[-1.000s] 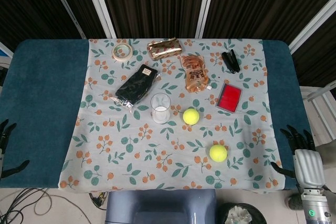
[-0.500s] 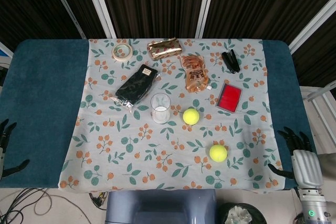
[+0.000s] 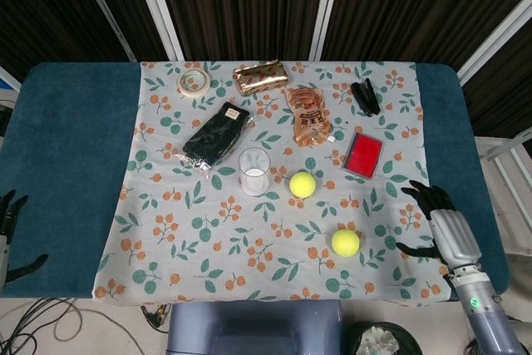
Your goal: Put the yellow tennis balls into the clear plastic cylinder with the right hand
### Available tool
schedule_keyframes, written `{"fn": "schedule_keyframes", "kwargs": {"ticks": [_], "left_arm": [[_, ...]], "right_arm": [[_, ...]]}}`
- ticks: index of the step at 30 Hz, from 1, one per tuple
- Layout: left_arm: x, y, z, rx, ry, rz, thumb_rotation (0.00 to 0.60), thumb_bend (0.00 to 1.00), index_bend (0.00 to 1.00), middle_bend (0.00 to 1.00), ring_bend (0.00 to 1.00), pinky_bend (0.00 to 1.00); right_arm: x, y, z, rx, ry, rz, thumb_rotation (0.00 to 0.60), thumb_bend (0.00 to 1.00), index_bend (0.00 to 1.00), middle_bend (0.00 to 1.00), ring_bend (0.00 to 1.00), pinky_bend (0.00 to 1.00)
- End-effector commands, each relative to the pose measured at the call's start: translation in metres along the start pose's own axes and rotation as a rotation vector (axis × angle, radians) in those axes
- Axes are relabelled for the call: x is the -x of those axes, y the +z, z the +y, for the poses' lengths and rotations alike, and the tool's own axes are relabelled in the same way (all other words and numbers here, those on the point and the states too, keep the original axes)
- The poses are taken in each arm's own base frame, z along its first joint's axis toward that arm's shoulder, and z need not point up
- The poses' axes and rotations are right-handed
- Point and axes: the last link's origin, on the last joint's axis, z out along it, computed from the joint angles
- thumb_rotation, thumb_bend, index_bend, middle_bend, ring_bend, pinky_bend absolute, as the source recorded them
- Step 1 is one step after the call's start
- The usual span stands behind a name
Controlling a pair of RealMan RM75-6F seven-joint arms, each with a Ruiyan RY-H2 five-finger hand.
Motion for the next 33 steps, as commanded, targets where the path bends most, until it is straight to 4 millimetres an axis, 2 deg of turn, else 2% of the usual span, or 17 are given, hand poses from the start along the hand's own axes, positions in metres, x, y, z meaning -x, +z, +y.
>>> {"fn": "schedule_keyframes", "kwargs": {"ticks": [1, 5, 11, 22, 33], "left_arm": [[0.003, 0.000, 0.001, -0.001, 0.004, -0.016, 0.600, 0.00, 0.10, 0.00, 0.00, 0.00], [0.005, 0.001, 0.001, -0.005, 0.008, -0.029, 0.600, 0.00, 0.10, 0.00, 0.00, 0.00], [0.005, 0.002, 0.000, -0.010, 0.006, -0.034, 0.600, 0.00, 0.10, 0.00, 0.00, 0.00], [0.004, 0.005, -0.003, -0.020, -0.001, -0.043, 0.600, 0.00, 0.10, 0.00, 0.00, 0.00], [-0.001, 0.007, -0.009, -0.044, -0.012, -0.022, 0.600, 0.00, 0.10, 0.00, 0.00, 0.00]], "right_arm": [[0.001, 0.043, -0.021, -0.033, 0.001, -0.052, 0.600, 0.16, 0.18, 0.07, 0.08, 0.00], [0.022, 0.072, -0.040, -0.047, -0.008, -0.097, 0.600, 0.16, 0.18, 0.06, 0.08, 0.00], [0.056, 0.102, -0.062, -0.033, -0.034, -0.123, 0.600, 0.16, 0.18, 0.06, 0.08, 0.00], [0.112, 0.127, -0.090, 0.021, -0.014, -0.157, 0.600, 0.16, 0.18, 0.06, 0.11, 0.00], [0.135, 0.149, -0.114, 0.022, -0.029, -0.123, 0.600, 0.16, 0.18, 0.07, 0.14, 0.00]]}}
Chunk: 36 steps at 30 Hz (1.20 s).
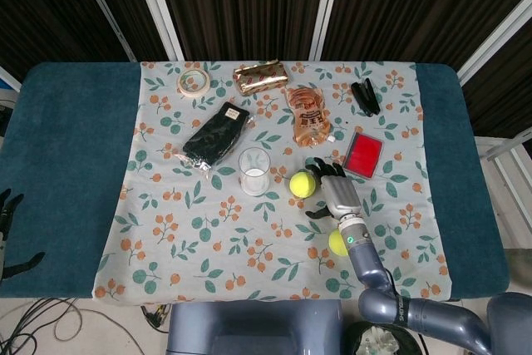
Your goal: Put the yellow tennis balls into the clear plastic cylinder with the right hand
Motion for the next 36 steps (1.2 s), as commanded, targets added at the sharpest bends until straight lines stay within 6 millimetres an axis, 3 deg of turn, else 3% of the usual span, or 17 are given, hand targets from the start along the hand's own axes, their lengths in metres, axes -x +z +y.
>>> {"fn": "schedule_keyframes", "kwargs": {"ticks": [1, 14, 20, 25, 31, 36], "left_arm": [[0.000, 0.000, 0.000, -0.001, -0.001, 0.000, 0.600, 0.00, 0.10, 0.00, 0.00, 0.00], [-0.003, 0.001, -0.004, -0.019, -0.008, 0.001, 0.600, 0.00, 0.12, 0.00, 0.00, 0.00], [-0.005, 0.002, -0.005, -0.025, -0.011, 0.004, 0.600, 0.00, 0.12, 0.00, 0.00, 0.00], [-0.005, 0.001, -0.005, -0.023, -0.012, 0.004, 0.600, 0.00, 0.14, 0.00, 0.00, 0.00], [-0.006, 0.001, -0.006, -0.024, -0.014, 0.004, 0.600, 0.00, 0.15, 0.00, 0.00, 0.00], [-0.005, 0.000, -0.005, -0.023, -0.013, 0.003, 0.600, 0.00, 0.15, 0.00, 0.00, 0.00]], "right_arm": [[0.003, 0.007, -0.007, 0.002, -0.007, 0.010, 0.600, 0.16, 0.18, 0.08, 0.15, 0.00], [0.020, 0.027, -0.023, 0.017, -0.050, 0.010, 0.600, 0.19, 0.25, 0.20, 0.29, 0.00], [0.023, 0.034, -0.024, 0.035, -0.080, 0.026, 0.600, 0.41, 0.31, 0.29, 0.44, 0.04], [0.021, 0.037, -0.021, 0.050, -0.150, 0.078, 0.600, 0.55, 0.34, 0.36, 0.55, 0.00], [0.007, 0.038, -0.021, 0.052, -0.113, 0.081, 0.600, 0.57, 0.36, 0.37, 0.58, 0.00], [-0.031, 0.039, -0.032, 0.015, -0.025, 0.090, 0.600, 0.57, 0.36, 0.37, 0.58, 0.00]]}}
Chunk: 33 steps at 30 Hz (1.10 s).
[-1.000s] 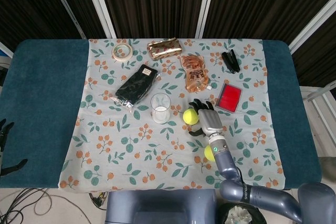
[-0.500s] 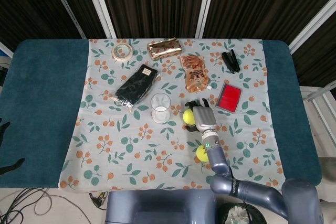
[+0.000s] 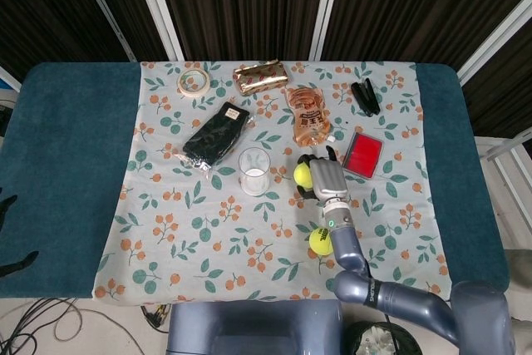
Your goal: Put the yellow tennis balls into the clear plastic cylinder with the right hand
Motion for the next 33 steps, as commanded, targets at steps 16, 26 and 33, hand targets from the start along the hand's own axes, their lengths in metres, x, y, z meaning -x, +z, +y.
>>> {"fn": "schedule_keyframes", "kwargs": {"ticks": [16, 26, 33], "left_arm": [[0.001, -0.001, 0.000, -0.002, 0.003, -0.007, 0.600, 0.00, 0.16, 0.00, 0.00, 0.00], [0.000, -0.002, 0.000, -0.001, 0.000, -0.005, 0.600, 0.00, 0.16, 0.00, 0.00, 0.00], [-0.002, -0.002, 0.000, 0.003, -0.009, -0.006, 0.600, 0.00, 0.16, 0.00, 0.00, 0.00]], "right_arm": [[-0.147, 0.032, -0.058, -0.137, 0.081, 0.123, 0.600, 0.57, 0.36, 0.37, 0.58, 0.00], [-0.141, 0.016, -0.105, -0.222, 0.133, 0.056, 0.600, 0.57, 0.36, 0.37, 0.55, 0.00], [-0.113, 0.005, -0.131, -0.265, 0.135, -0.015, 0.600, 0.57, 0.36, 0.37, 0.53, 0.00]]}}
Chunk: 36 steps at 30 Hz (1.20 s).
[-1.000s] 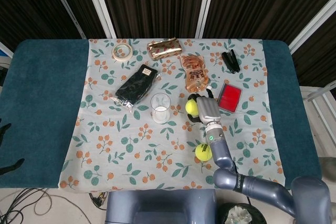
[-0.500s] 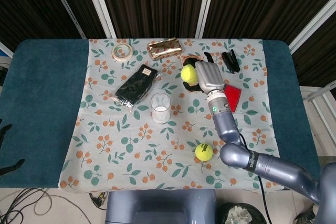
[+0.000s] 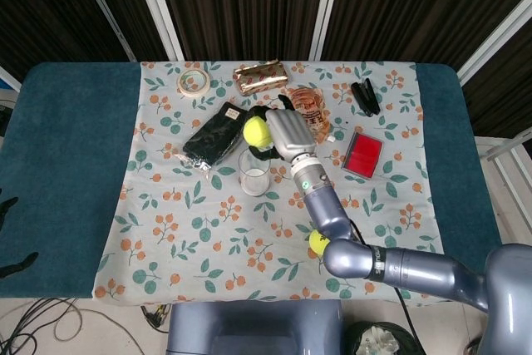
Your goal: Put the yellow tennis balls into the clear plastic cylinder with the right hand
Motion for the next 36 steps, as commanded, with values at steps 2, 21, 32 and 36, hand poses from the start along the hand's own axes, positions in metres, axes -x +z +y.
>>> {"fn": "schedule_keyframes", "kwargs": {"ticks": [2, 21, 32, 36], "left_arm": [[-0.001, 0.000, 0.000, 0.003, -0.001, 0.001, 0.600, 0.00, 0.16, 0.00, 0.00, 0.00], [-0.004, 0.000, -0.003, -0.014, 0.001, 0.022, 0.600, 0.00, 0.17, 0.00, 0.00, 0.00], [-0.005, 0.002, -0.006, -0.027, 0.000, 0.024, 0.600, 0.00, 0.17, 0.00, 0.00, 0.00], [-0.004, 0.002, -0.005, -0.028, 0.002, 0.024, 0.600, 0.00, 0.17, 0.00, 0.00, 0.00]], "right_arm": [[0.018, -0.004, -0.008, -0.005, -0.012, -0.035, 0.600, 0.57, 0.36, 0.37, 0.53, 0.00], [0.035, -0.010, 0.004, 0.060, -0.099, -0.171, 0.600, 0.27, 0.26, 0.23, 0.30, 0.00], [0.013, -0.015, 0.009, 0.079, -0.049, -0.153, 0.600, 0.18, 0.17, 0.09, 0.14, 0.00], [-0.006, -0.028, 0.030, 0.099, -0.044, -0.126, 0.600, 0.18, 0.17, 0.09, 0.14, 0.00]]}}
